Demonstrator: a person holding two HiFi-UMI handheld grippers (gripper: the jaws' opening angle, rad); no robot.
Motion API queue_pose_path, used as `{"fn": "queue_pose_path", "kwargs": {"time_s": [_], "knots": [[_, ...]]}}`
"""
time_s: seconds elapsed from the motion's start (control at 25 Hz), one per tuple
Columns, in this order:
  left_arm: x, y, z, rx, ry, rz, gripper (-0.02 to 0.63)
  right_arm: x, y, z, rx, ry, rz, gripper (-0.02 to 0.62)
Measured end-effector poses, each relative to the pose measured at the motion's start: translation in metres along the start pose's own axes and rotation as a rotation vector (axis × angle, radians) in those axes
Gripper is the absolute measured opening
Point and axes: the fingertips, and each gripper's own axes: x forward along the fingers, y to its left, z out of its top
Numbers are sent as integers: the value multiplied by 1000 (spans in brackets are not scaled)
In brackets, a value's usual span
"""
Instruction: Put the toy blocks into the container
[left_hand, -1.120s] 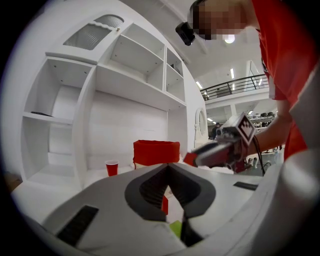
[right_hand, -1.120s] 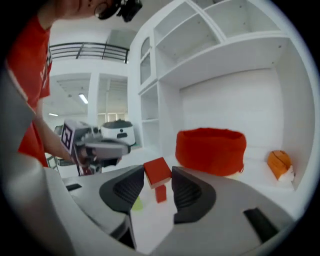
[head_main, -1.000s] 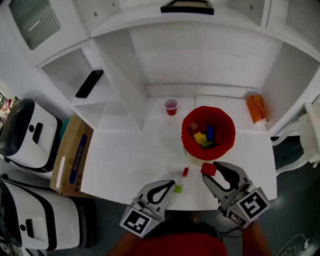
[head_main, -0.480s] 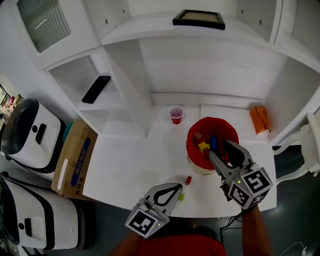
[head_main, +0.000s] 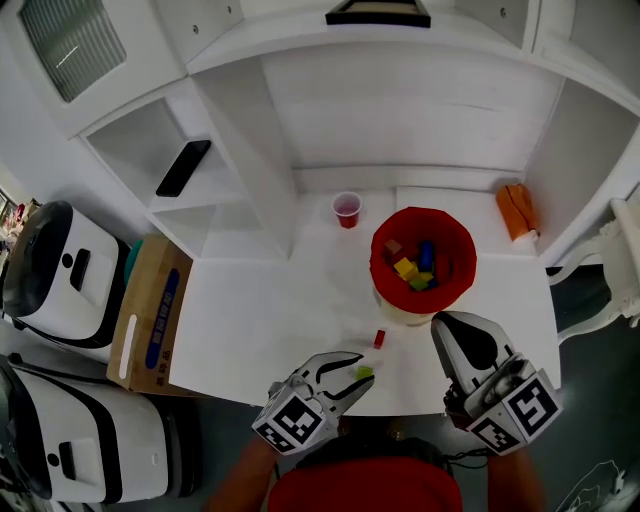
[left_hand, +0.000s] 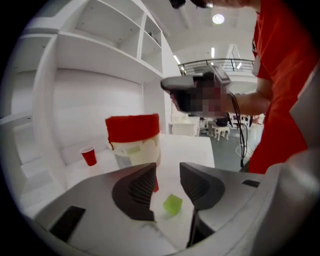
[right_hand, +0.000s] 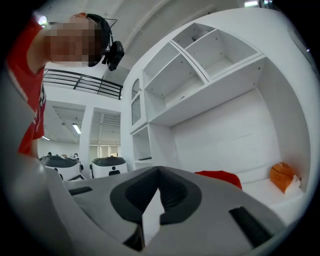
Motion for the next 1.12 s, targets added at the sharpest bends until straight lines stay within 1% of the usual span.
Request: {"fn": "queue_pose_path", "kwargs": {"time_s": [0.12, 0.32, 0.4, 0.48, 0.6, 0.76, 0.88, 0.96, 1.0, 1.12], "knots": [[15, -16, -27, 76, 150, -84, 199, -10, 9, -6, 24, 0, -3, 11], [34, -20, -61, 159, 308, -149, 210, -29, 12, -8, 27, 4, -31, 11], [39, -21, -73, 184, 356, -170, 216, -38, 10, -9, 26, 6, -51, 11], [45, -21, -81, 196, 385, -190, 216, -45, 6, -10, 28, 10, -73, 11], [51, -22, -85, 196, 389, -205, 216, -54, 1, -12, 30, 14, -103, 11], [54, -22, -81, 165, 354, -195, 209, -62, -2, -16, 35, 22, -129, 11], [52, -21, -70, 107, 283, -175, 209, -65, -2, -20, 43, 26, -137, 11], [47, -22, -50, 40, 182, -159, 209, -65, -2, -21, 49, 27, -139, 11], [41, -23, -34, -3, 112, -153, 209, -66, -2, -22, 52, 28, -139, 11], [12, -21, 33, -156, -154, -124, 209, -66, -2, -24, 64, 27, -140, 11]]}}
